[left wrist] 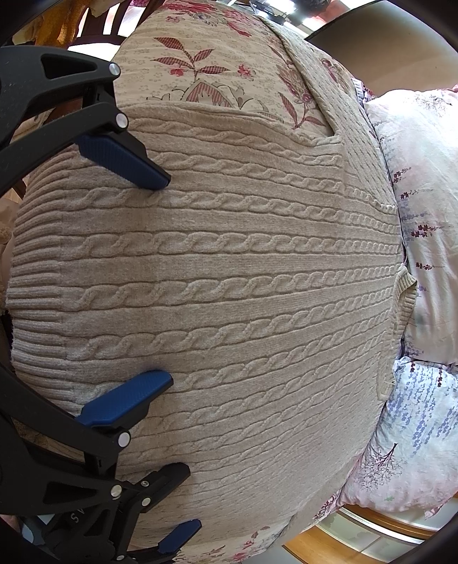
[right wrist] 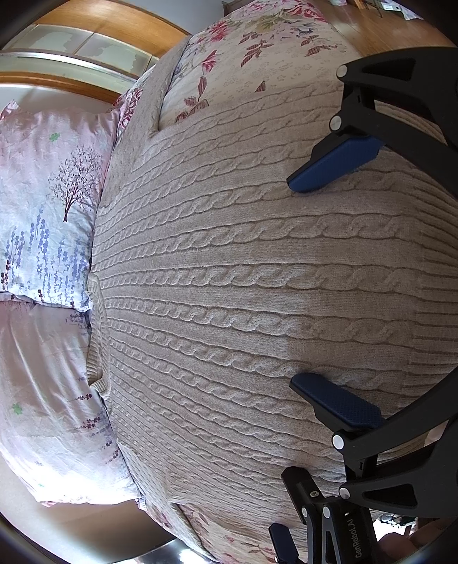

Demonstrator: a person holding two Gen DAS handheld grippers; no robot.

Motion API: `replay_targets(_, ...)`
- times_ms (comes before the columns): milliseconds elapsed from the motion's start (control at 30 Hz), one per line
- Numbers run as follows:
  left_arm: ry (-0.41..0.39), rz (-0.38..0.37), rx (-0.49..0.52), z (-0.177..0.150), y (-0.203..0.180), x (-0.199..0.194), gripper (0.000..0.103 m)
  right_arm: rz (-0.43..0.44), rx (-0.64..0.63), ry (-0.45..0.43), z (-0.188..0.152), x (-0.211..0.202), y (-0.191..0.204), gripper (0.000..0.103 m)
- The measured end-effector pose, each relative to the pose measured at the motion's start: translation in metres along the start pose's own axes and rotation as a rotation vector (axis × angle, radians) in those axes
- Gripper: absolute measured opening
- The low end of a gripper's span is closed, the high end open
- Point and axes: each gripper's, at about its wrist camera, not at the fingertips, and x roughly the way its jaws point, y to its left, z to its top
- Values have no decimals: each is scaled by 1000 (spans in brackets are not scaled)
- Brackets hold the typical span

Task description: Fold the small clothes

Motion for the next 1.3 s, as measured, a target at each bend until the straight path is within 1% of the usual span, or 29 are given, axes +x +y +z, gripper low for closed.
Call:
replay_targets(167, 23, -4, 14, 4, 4, 3, 101, 46, -61, -24, 2, 3, -1, 102)
replay_targets(233, 38, -9, 29, 7, 4, 4, 101, 92, -101, -33, 4, 5, -6, 102)
replay_targets(300, 36, -6, 44, 11, 4, 2, 101, 117, -81, -39, 10, 7, -16, 102)
replay_targets(333, 18, 8, 50, 15, 4, 1, 101, 121, -61, -47, 14, 8, -22, 102)
replay_targets(400, -38, 61, 62, 23, 4, -4, 101, 143, 31, -86, 28, 5, -51, 102)
replay_targets(433, -57, 74, 66, 26, 4, -5, 101, 144, 64, -99, 34, 5, -61, 102)
replay_targets(467, -77, 81, 69, 31, 5, -7, 101, 140, 120, -113, 43, 5, -81, 102)
replay_targets(500, -93, 77, 70, 36, 6, -8, 101, 135, 172, -123, 53, 6, -100, 102)
replay_targets(600, -117, 10, 59, 52, 11, -8, 101, 119, 305, -135, 77, 14, -151, 102)
replay_targets(633, -118, -15, 55, 57, 13, -7, 101, 115, 369, -138, 86, 19, -176, 101)
replay_targets(700, -113, -59, 46, 66, 15, -3, 101, 106, 475, -129, 97, 29, -213, 94)
replay_targets(733, -114, -94, 42, 72, 17, -2, 101, 103, 504, -125, 100, 34, -224, 87)
replay_targets(767, -118, -108, 40, 76, 15, -1, 101, 93, 563, -115, 104, 40, -244, 83)
replay_targets(800, -129, -121, 39, 80, 16, -2, 101, 84, 612, -107, 107, 46, -259, 82)
replay_targets(867, -156, -118, 46, 87, 13, -3, 101, 73, 721, -88, 106, 60, -293, 75)
replay_targets(967, -198, -109, 62, 98, 10, -4, 101, 79, 841, -72, 103, 74, -326, 71)
replay_targets(1000, -197, -116, 65, 101, 10, -3, 101, 84, 867, -71, 102, 77, -332, 69)
replay_targets(1067, -174, -152, 54, 108, 9, 4, 101, 86, 912, -61, 98, 85, -342, 61)
replay_targets(1100, -162, -168, 43, 111, 9, 7, 101, 92, 931, -57, 98, 89, -346, 59)
replay_targets(1167, -143, -189, 25, 116, 9, 14, 101, 102, 962, -82, 95, 92, -353, 51)
replay_targets(1200, -139, -195, 19, 118, 10, 16, 101, 103, 976, -91, 94, 93, -357, 49)
replay_targets(1267, -143, -194, 17, 118, 9, 18, 101, 105, 994, -108, 93, 95, -364, 41)
replay_targets(1300, -148, -192, 19, 119, 8, 19, 101, 102, 999, -118, 92, 96, -367, 38)
